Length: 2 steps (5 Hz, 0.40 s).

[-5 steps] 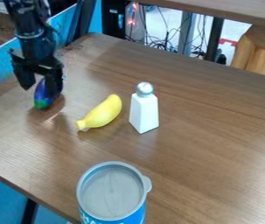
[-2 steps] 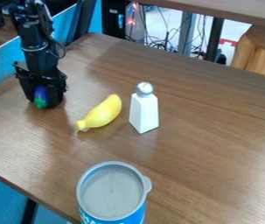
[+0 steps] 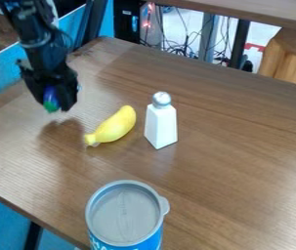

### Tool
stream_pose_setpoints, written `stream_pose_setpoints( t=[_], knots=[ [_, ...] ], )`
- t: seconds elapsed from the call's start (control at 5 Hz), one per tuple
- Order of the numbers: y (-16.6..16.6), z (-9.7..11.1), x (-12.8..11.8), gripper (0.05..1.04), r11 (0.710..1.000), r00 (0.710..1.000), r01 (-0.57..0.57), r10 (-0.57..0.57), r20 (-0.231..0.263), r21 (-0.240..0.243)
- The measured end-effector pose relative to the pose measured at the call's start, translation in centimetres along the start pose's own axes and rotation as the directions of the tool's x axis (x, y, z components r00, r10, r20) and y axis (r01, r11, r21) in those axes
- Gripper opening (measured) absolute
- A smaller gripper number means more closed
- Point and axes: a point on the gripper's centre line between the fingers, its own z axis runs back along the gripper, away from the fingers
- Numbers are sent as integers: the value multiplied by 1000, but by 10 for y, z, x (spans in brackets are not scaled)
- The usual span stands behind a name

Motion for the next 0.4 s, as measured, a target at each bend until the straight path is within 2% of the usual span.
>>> stream_pose_setpoints(
  t=[0.2, 0.4],
  knots=[
    [-1, 35, -12, 773, 999, 995, -30, 34, 97, -35],
    [11, 61, -48, 773, 999, 1000, -29, 29, -5, 21]
  ],
)
